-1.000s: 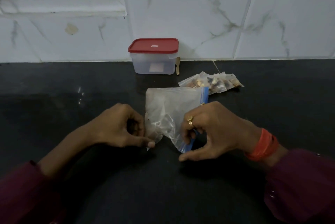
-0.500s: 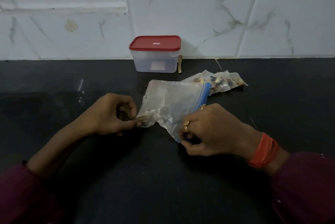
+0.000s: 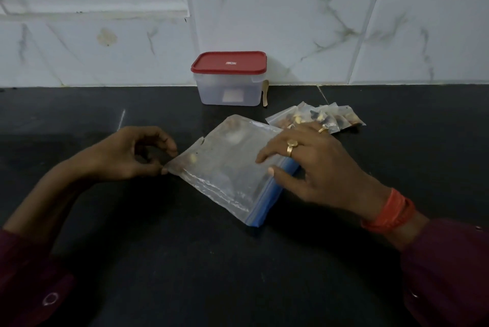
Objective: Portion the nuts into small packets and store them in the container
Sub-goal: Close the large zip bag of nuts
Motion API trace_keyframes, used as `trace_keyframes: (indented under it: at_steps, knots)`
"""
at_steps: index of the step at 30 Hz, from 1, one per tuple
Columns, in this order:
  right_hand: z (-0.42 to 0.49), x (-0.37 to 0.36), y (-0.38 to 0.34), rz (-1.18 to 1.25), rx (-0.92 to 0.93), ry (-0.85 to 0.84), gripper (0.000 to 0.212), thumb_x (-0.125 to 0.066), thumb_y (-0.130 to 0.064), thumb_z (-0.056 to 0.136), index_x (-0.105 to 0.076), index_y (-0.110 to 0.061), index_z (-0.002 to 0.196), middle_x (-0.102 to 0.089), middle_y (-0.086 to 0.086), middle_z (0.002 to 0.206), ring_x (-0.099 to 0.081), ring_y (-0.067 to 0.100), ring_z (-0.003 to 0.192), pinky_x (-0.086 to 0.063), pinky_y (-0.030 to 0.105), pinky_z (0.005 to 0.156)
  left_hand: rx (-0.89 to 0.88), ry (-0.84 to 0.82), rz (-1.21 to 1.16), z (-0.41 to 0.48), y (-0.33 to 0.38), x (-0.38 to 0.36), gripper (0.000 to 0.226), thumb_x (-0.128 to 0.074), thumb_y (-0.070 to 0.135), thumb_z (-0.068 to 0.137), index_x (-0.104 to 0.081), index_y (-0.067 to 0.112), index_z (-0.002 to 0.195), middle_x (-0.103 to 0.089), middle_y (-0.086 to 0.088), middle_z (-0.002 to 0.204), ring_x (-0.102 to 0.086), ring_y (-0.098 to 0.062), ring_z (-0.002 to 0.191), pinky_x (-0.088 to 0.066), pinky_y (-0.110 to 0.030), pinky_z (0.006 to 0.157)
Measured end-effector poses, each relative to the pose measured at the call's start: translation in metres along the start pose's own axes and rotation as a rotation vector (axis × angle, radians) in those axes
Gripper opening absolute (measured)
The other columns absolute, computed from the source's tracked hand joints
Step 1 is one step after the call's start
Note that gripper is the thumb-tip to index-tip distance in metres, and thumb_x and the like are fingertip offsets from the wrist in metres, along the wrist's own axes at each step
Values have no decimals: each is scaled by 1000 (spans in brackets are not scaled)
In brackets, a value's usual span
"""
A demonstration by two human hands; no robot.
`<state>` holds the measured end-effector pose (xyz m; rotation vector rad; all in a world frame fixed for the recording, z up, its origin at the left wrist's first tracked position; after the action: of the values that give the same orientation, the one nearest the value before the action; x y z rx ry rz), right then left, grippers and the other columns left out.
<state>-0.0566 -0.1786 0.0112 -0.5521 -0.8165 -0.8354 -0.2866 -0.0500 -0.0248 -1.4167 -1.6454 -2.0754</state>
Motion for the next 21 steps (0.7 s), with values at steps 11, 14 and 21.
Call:
trace_keyframes:
  at_steps: [11,14,21]
  knots:
    - [-22,-36,65,-159,-330,-396,41,-51,-50,94,-47,-42,135,-38,-12,138,-57,8,96,-45,26,72,33,194,36,23,-10,-2,28,-81,8,78,-67,21,99,-73,1,87,-69,-8,80,-53,-25,74]
    - [-18,-32,53,-181,-277,-394,41,-50,-68,87,-50,-43,120,-49,-17,116,-56,5,86,-47,26,66,22,436,112,30,-13,11,26,-81,14,80,-65,22,99,-68,6,97,-64,-6,80,-46,-18,66]
    - [-18,-40,30,-97,-417,-300,39,-61,-70,80,-57,-33,88,-53,-17,81,-52,0,76,-40,25,62,-432,254,61,5,58,-21,24,-82,40,79,-69,25,93,-68,2,79,-63,-18,64,-54,-40,57]
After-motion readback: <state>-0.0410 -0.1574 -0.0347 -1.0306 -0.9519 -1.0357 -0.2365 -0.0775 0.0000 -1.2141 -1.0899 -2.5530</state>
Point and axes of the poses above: each hand's wrist, its own z-axis towards the middle knuckle, its own x-axis out of the back of the hand, y = z × x, the point moved 10 cm from there along z, towards the middle knuckle
